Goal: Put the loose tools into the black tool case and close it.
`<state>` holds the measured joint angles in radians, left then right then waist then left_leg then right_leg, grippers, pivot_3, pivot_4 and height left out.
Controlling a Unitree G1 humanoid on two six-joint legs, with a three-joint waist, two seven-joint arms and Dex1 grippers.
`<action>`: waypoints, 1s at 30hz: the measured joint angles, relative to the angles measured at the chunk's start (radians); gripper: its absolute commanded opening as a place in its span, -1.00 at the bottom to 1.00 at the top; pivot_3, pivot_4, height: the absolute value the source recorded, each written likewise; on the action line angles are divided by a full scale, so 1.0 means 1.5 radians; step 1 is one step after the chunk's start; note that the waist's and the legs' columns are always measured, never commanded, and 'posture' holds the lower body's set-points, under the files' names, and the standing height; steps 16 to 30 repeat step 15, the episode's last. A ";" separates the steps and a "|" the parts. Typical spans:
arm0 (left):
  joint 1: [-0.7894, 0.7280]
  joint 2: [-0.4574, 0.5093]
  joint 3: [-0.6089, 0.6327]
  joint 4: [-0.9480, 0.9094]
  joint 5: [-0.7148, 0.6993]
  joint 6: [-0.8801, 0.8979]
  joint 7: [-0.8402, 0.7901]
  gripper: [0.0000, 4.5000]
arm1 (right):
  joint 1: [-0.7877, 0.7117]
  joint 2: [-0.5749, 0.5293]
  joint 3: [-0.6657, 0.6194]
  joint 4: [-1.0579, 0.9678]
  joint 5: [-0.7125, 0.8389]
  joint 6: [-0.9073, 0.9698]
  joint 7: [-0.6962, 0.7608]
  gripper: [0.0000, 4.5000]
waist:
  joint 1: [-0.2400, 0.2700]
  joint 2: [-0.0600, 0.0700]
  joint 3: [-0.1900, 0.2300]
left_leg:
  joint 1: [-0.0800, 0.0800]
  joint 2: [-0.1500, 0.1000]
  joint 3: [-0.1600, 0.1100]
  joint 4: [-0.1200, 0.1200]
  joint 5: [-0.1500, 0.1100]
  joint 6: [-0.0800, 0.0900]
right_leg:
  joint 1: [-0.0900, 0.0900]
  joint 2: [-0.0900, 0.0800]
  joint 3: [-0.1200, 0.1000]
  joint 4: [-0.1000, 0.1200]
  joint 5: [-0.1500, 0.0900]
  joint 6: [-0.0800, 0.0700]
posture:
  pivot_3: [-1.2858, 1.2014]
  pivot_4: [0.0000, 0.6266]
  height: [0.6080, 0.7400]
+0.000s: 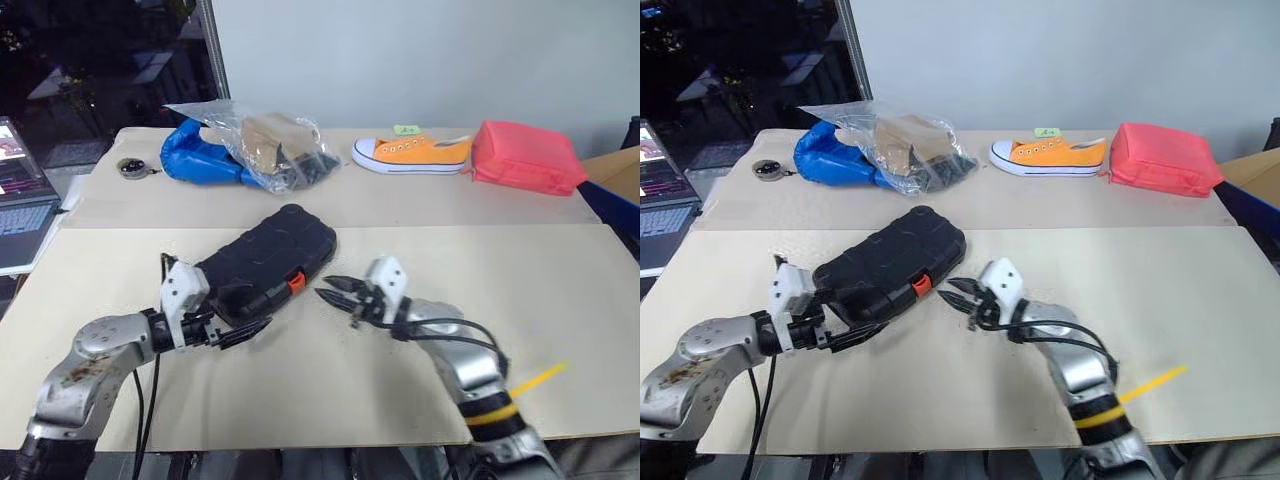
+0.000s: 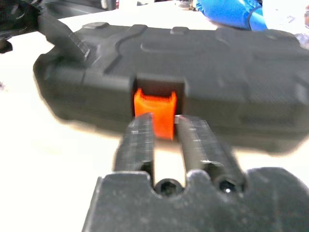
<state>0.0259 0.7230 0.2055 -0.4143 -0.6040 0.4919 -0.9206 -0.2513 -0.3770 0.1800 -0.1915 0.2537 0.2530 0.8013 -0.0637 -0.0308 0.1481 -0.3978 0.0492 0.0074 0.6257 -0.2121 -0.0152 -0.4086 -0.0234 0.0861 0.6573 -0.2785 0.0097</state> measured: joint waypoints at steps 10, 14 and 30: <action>0.301 0.007 0.240 -0.144 -0.088 0.051 -0.001 1.00 | 0.227 -0.226 -0.229 -0.128 0.119 0.031 0.120 0.97 | 0.006 -0.001 0.001 | 0.002 -0.001 0.000 0.000 -0.003 0.000 | 0.004 -0.001 0.000 -0.007 -0.001 0.002 | 0.03 -0.52 1.00; 0.351 -0.005 0.262 -0.153 -0.082 0.037 -0.008 1.00 | 0.251 -0.237 -0.284 -0.131 0.134 0.022 0.129 0.97 | 0.012 -0.002 0.002 | 0.005 -0.001 0.004 0.001 -0.003 0.000 | 0.006 0.000 0.001 -0.007 -0.003 0.004 | 0.03 -0.52 1.00; 0.360 -0.009 0.270 -0.155 -0.083 0.033 -0.011 1.00 | 0.258 -0.241 -0.292 -0.132 0.135 0.021 0.131 0.97 | 0.013 -0.002 0.002 | 0.006 0.000 0.004 0.001 -0.003 0.000 | 0.006 0.000 0.001 -0.007 -0.004 0.001 | 0.03 -0.52 1.00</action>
